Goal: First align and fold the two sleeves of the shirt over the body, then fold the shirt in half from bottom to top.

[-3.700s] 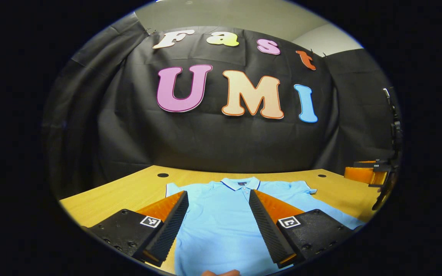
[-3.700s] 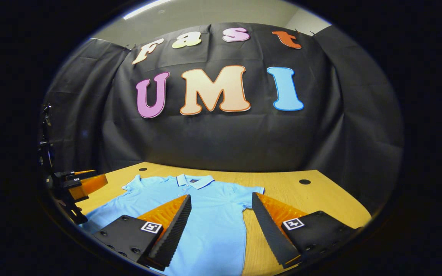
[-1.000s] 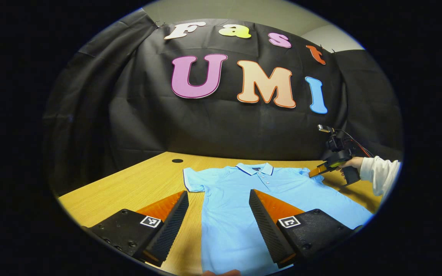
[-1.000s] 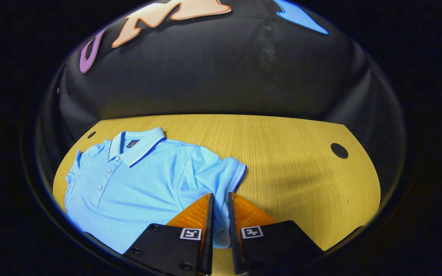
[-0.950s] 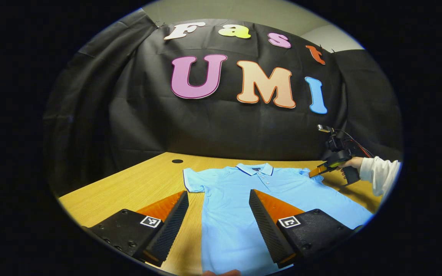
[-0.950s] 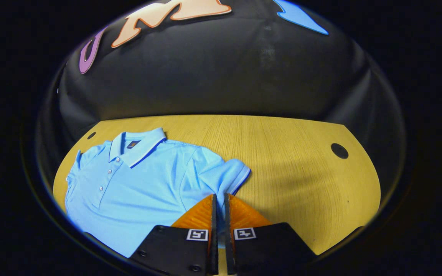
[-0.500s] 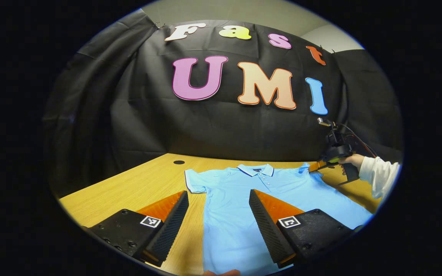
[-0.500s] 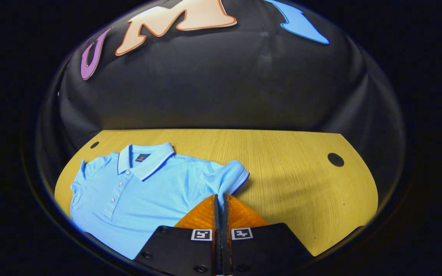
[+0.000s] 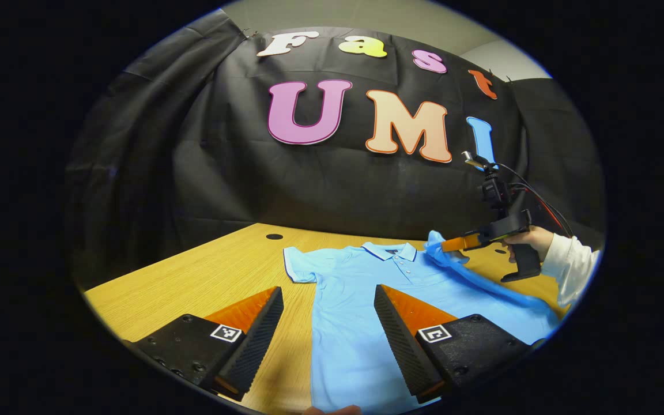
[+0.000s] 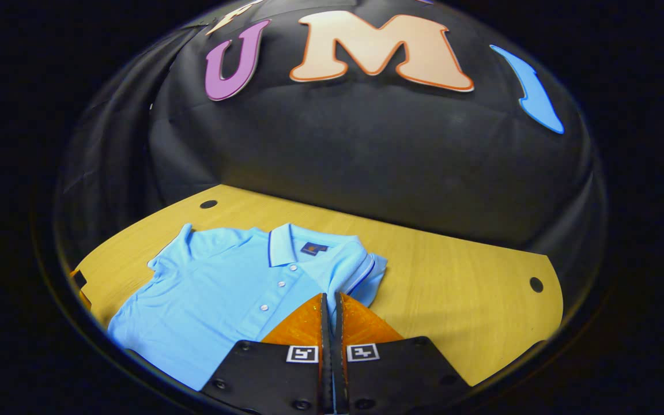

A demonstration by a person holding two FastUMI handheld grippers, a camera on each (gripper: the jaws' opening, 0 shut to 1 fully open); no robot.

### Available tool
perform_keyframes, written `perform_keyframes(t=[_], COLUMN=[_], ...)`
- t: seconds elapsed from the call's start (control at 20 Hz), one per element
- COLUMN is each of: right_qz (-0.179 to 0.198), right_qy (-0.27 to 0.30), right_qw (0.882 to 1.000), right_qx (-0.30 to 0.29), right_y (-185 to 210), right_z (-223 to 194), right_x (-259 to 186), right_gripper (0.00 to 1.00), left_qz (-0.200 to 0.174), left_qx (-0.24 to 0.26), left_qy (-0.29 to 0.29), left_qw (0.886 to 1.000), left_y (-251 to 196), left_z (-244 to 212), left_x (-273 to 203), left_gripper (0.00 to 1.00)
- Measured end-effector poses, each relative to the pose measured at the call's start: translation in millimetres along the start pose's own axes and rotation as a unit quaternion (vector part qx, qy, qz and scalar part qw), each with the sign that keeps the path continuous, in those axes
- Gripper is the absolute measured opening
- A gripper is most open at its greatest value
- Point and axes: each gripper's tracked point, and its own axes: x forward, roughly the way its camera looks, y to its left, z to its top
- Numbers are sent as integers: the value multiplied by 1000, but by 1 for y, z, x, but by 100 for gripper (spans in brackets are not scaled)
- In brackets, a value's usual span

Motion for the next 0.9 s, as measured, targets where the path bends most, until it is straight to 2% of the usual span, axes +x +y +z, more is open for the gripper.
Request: perform_keyframes(t=[0.25,0.4,0.6,0.75,0.8,0.85,0.9], right_qz=[44,87,140,152,149,142,136], right_qy=[21,22,27,5,-3,-12,-21], right_qw=[998,995,989,988,989,990,990], right_qx=[35,40,45,35,24,13,4], right_y=[30,52,81,88,86,83,80], right_z=[-16,-16,-19,-16,-15,-14,-13], right_x=[6,-3,-30,-56,-64,-71,-80], right_gripper=[6,12,57,90,92,100,100], left_qz=[5,3,-10,-10,-10,-11,-13], left_qx=[5,11,5,-8,-14,-21,-29], left_qy=[0,1,9,17,21,24,31], left_qw=[1000,1000,1000,1000,1000,999,999], left_y=[4,3,-3,1,2,4,7], left_z=[3,4,5,4,4,5,4], left_x=[-1,2,11,17,20,24,28], left_gripper=[95,94,94,94,94,94,94])
